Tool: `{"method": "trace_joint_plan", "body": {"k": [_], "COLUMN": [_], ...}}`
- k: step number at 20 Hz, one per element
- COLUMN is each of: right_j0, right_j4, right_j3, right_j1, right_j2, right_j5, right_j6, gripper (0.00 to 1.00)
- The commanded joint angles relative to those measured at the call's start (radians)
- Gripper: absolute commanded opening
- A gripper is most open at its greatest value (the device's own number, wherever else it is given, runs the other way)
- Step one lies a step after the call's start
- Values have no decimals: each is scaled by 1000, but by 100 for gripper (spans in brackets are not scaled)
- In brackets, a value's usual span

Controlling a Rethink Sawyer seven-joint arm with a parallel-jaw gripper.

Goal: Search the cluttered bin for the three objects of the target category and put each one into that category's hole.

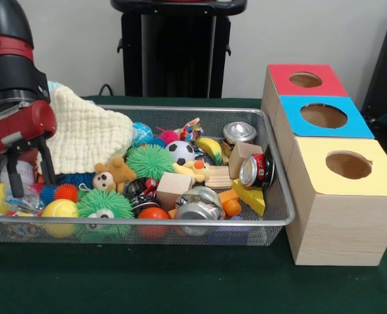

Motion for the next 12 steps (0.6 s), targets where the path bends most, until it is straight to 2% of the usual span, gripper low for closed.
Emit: {"method": "trace_joint_plan", "body": {"k": [1,6,12], "right_j0": [-6,-54,-61], "right_j4": [-62,11,60], "right_j3": [-125,-86,-41], "right_j1": [48,3,-73], "right_j2": [21,62,89], "right_j5": [79,176,220], "right_j6": [-247,-295,-236], "gripper": [100,100,100]}}
